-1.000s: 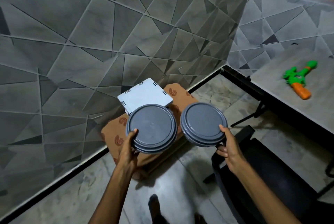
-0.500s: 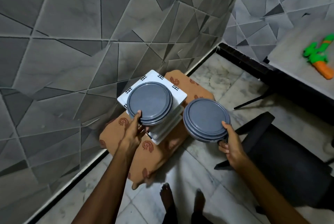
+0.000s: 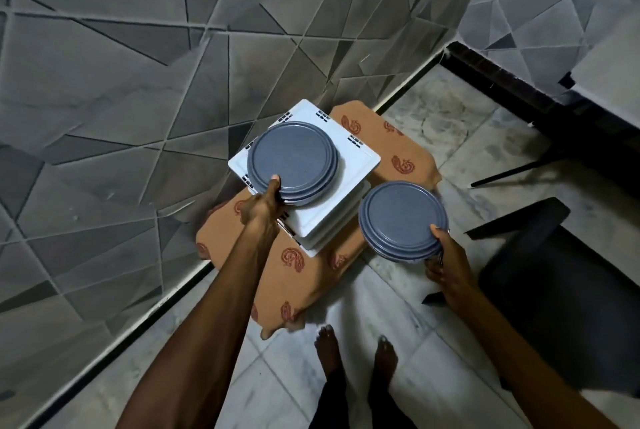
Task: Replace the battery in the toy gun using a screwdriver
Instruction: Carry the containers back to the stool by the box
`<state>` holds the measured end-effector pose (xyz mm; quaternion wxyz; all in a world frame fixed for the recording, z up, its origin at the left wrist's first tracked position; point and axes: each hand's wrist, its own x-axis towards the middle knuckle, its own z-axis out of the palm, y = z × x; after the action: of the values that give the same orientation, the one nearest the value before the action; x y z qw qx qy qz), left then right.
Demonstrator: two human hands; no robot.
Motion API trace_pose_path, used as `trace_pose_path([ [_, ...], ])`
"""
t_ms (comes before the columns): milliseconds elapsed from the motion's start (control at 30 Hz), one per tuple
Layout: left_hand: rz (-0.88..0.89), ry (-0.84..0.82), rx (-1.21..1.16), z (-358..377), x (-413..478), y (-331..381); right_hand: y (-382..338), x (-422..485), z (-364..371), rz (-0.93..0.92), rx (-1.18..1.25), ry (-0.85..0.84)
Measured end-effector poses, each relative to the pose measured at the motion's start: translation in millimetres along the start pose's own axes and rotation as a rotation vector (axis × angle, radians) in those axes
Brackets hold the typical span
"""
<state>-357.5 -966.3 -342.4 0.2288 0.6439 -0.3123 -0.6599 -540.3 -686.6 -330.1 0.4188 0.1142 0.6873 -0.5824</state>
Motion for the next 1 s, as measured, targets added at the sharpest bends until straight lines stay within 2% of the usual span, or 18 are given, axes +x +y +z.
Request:
trace_pose_path([
  [100, -0.008, -0.008, 0.001, 4, -2, 0, 10, 3, -5, 0.024, -0.051, 0.034],
  [200, 0.006, 0.088, 0.013, 7, -18, -5, 20, 11, -3, 0.053, -0.089, 0.027],
  [333, 0.211, 0.213, 0.079, 0, -71, -49, 33, 28, 9, 0.028, -0.139, -0.020],
  [400, 0.189, 0.126, 0.131, -6, -100, -92, 44, 37, 16, 0.015, -0.169, -0.073],
  [467, 0.059, -0.016, 0.196, -4, -110, -138, 56, 48, 24, 0.023, -0.194, -0.102],
  [533, -0.039, -0.109, 0.211, 3, -96, -171, 68, 62, 33, 0.033, -0.209, -0.112],
  [667, -0.035, -0.206, 0.064, 25, -43, -187, 82, 89, 58, 0.013, -0.160, -0.200],
  [733, 0.001, -0.121, 0.018, 37, -17, -186, 87, 105, 72, -0.021, -0.123, -0.246],
  [833, 0.021, 0.026, -0.052, 49, 12, -180, 89, 128, 89, -0.045, -0.242, -0.257],
  [1000, 0.092, 0.055, -0.143, 52, 48, -178, 76, 170, 103, -0.158, -0.530, -0.211],
])
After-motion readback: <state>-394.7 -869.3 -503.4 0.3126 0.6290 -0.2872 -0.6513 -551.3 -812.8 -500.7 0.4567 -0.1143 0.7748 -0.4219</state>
